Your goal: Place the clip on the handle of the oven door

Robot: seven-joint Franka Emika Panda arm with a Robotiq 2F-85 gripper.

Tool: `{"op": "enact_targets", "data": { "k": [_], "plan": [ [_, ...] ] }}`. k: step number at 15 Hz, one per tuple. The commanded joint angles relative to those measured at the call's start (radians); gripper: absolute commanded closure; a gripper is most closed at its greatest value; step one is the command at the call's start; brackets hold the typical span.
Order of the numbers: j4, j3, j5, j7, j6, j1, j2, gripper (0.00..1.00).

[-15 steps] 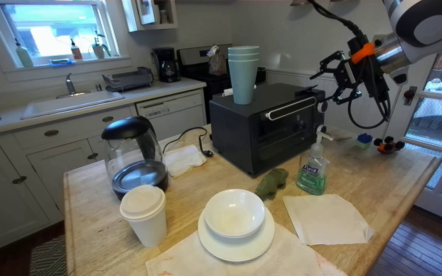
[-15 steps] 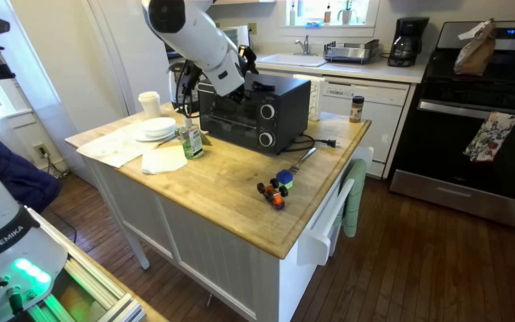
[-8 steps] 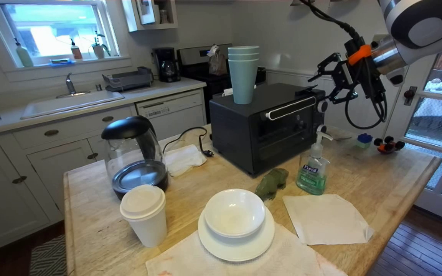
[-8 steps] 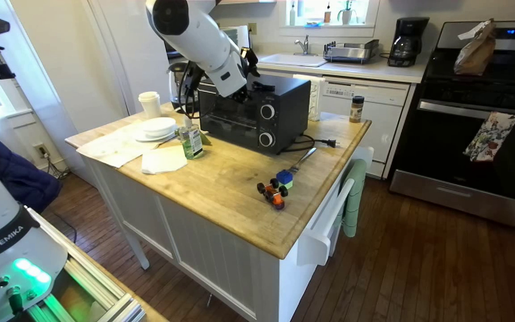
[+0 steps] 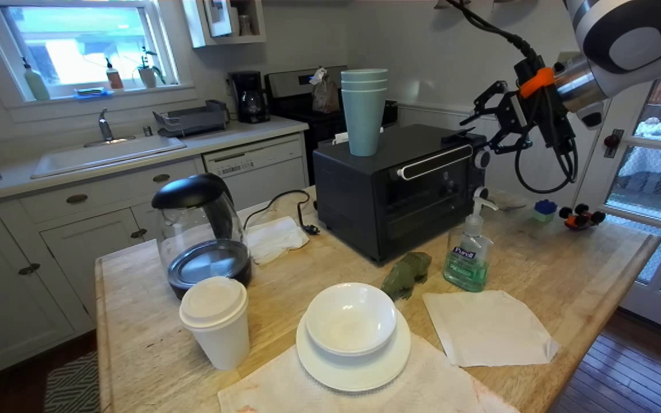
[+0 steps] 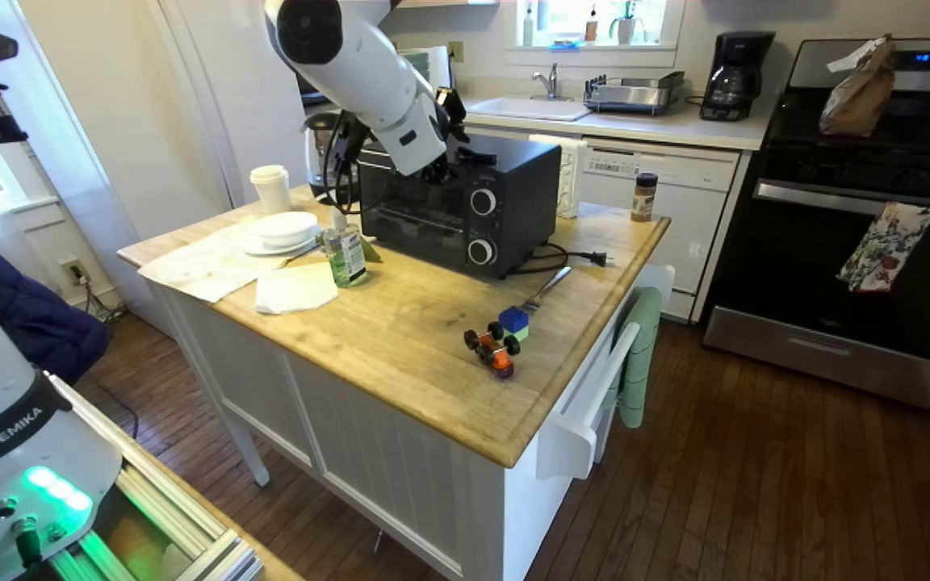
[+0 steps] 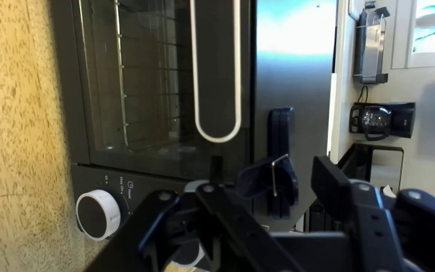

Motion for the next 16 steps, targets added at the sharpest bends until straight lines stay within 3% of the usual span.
{"op": "enact_targets", "data": {
  "k": [1,16],
  "plan": [
    [0.024,-0.001,0.048,-0.026,-0.009,-0.001,0.02,0.4],
    [0.031,-0.001,0.077,-0.03,-0.008,-0.001,0.03,0.5]
  ]
}}
